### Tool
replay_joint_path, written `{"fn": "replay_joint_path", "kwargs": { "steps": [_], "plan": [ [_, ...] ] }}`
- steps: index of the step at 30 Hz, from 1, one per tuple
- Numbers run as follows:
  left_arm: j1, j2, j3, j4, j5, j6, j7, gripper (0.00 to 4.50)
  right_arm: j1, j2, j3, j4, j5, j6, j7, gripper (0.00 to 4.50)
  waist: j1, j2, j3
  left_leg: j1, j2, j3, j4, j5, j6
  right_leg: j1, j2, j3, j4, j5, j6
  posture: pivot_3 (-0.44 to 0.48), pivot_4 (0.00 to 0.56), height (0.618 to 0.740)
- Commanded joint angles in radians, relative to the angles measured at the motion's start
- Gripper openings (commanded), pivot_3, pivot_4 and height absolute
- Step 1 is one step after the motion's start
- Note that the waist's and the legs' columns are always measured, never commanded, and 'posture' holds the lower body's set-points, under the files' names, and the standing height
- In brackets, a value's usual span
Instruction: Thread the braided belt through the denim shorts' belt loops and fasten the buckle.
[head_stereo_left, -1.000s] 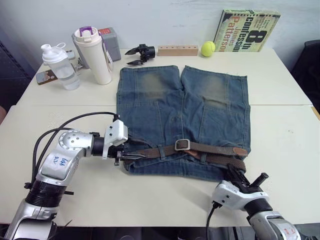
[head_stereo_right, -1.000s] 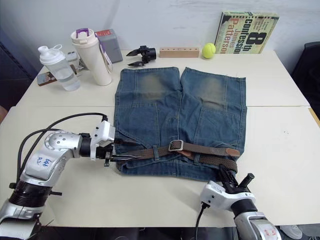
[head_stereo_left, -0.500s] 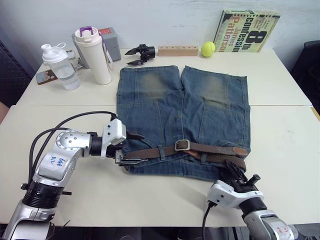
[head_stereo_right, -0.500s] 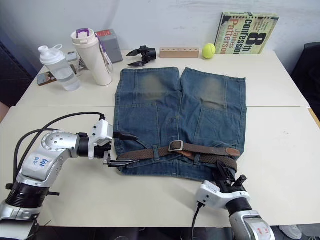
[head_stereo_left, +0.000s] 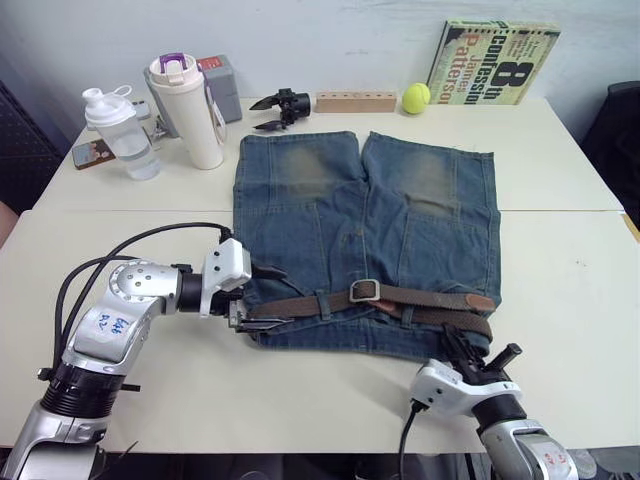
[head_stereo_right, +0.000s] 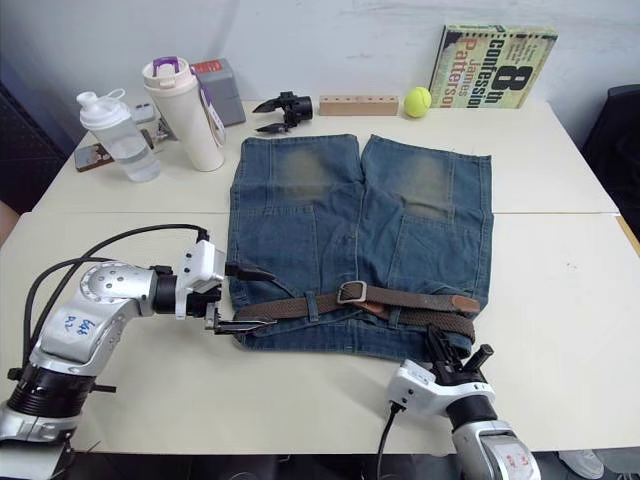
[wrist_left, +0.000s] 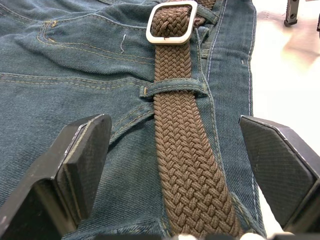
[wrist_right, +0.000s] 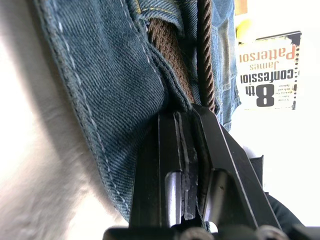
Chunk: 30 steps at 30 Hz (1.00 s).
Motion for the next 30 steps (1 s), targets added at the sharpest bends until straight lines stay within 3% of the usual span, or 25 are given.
{"fn": "replay_joint_path", "kwargs": {
  "steps": [1,8,12,15,16,17,18,22,30],
  "plan": [
    [-0.044,0.019,-0.043,0.016,0.039,-0.039,-0.042,4.5,-0.012,0.019,0.023,0.008,-0.016,0.002,-0.018,0.03,0.0,0.0,0.0,0.0,0.0,0.0,0.0,0.0,0.0,0.0,0.0,0.0,0.0,0.0,0.0,0.0,0.15,0.657],
    [-0.126,0.015,-0.127,0.139,0.173,-0.086,-0.032,4.5,-0.02,0.053,0.057,-0.002,-0.037,0.017,-0.01,0.03,-0.006,-0.001,-0.001,0.0,0.001,0.004,0.0,0.0,-0.001,-0.002,0.001,0.0,0.001,0.0,-0.001,0.0,0.15,0.657],
    [-0.137,0.018,-0.132,0.157,0.164,-0.063,-0.064,4.5,-0.012,0.071,0.064,-0.013,-0.043,0.026,-0.013,0.03,-0.007,-0.002,-0.001,0.0,0.002,0.004,0.001,0.0,-0.001,-0.002,0.001,0.001,0.003,-0.001,-0.001,0.0,0.15,0.657],
    [-0.131,0.02,-0.129,0.153,0.164,-0.078,-0.081,3.83,-0.008,0.073,0.06,-0.015,-0.045,0.03,-0.013,0.0,-0.008,-0.002,-0.001,0.0,0.002,0.004,0.001,-0.001,-0.001,-0.002,0.001,0.002,0.003,-0.001,-0.002,0.0,0.15,0.657],
    [-0.129,0.019,-0.126,0.154,0.165,-0.082,-0.083,3.23,-0.008,0.074,0.06,-0.013,-0.046,0.031,-0.013,0.0,-0.008,-0.002,-0.001,0.0,0.002,0.004,0.001,-0.001,-0.001,-0.002,0.001,0.003,0.003,-0.001,-0.002,0.0,0.15,0.657],
    [-0.128,0.017,-0.123,0.154,0.165,-0.084,-0.084,3.23,-0.008,0.075,0.06,-0.012,-0.047,0.033,-0.013,0.0,-0.008,-0.002,-0.001,0.0,0.002,0.004,0.001,-0.001,-0.001,-0.002,0.001,0.003,0.003,-0.001,-0.002,0.0,0.15,0.657],
    [-0.124,0.014,-0.115,0.148,0.163,-0.079,-0.074,2.59,-0.009,0.074,0.063,-0.007,-0.046,0.032,-0.013,0.0,-0.008,-0.002,-0.001,0.0,0.002,0.004,0.001,-0.001,-0.002,-0.002,0.001,0.002,0.003,-0.001,-0.002,0.0,0.15,0.657],
    [-0.088,0.014,-0.092,0.107,0.217,-0.153,0.004,0.99,-0.016,0.079,0.07,0.006,-0.04,0.038,-0.009,0.0,-0.008,-0.002,-0.001,0.0,0.002,0.003,0.001,-0.001,-0.002,-0.002,0.001,0.003,0.003,-0.001,-0.002,0.0,0.15,0.657],
    [0.069,0.079,-0.07,-0.035,0.451,-0.387,0.207,0.99,-0.031,0.08,0.072,0.018,-0.011,0.055,0.006,0.0,-0.017,-0.005,-0.003,0.0,0.002,0.004,0.001,-0.001,-0.002,-0.006,0.0,0.005,0.007,-0.002,-0.002,0.0,0.15,0.657]
  ]
}}
